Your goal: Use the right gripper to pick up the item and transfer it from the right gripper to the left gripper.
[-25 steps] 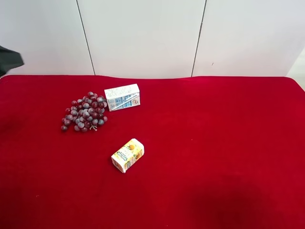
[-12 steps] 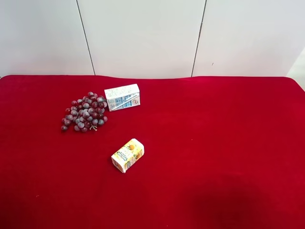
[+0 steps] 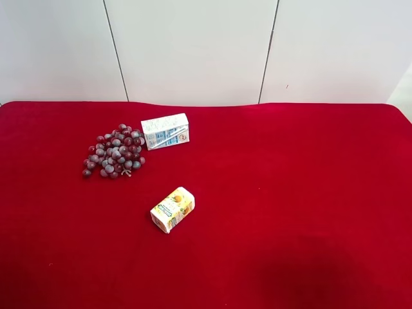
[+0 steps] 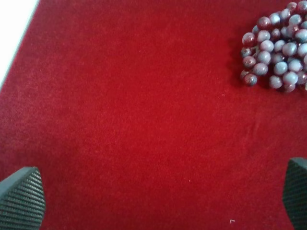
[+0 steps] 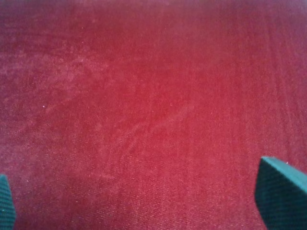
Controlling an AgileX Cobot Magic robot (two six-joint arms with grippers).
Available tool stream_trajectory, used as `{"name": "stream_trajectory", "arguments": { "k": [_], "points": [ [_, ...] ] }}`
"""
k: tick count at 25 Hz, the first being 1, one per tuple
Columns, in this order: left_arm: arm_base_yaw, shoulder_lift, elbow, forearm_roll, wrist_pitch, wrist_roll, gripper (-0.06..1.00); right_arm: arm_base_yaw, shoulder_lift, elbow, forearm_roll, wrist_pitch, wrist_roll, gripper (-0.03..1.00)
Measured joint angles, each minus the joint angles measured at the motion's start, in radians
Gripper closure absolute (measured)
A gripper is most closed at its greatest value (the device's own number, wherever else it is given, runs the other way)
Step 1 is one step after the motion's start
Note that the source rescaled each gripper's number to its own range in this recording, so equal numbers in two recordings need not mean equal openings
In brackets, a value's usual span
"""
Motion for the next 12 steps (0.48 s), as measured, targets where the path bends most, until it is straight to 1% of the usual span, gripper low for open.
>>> {"name": "stream_trajectory", "arguments": {
  "k": [5, 9, 12],
  "points": [
    [0.000, -0.145, 0.022, -0.004, -0.012, 0.000, -0.06, 0.000, 0.000, 0.000, 0.000, 0.000, 0.000, -0.02],
    [0.000, -0.243, 0.047, -0.019, 0.047, -0.018, -0.06, 0.000, 0.000, 0.000, 0.000, 0.000, 0.000, -0.02],
    [0.000, -0.272, 0.052, -0.022, 0.058, -0.022, -0.06, 0.000, 0.000, 0.000, 0.000, 0.000, 0.000, -0.02]
  ]
}}
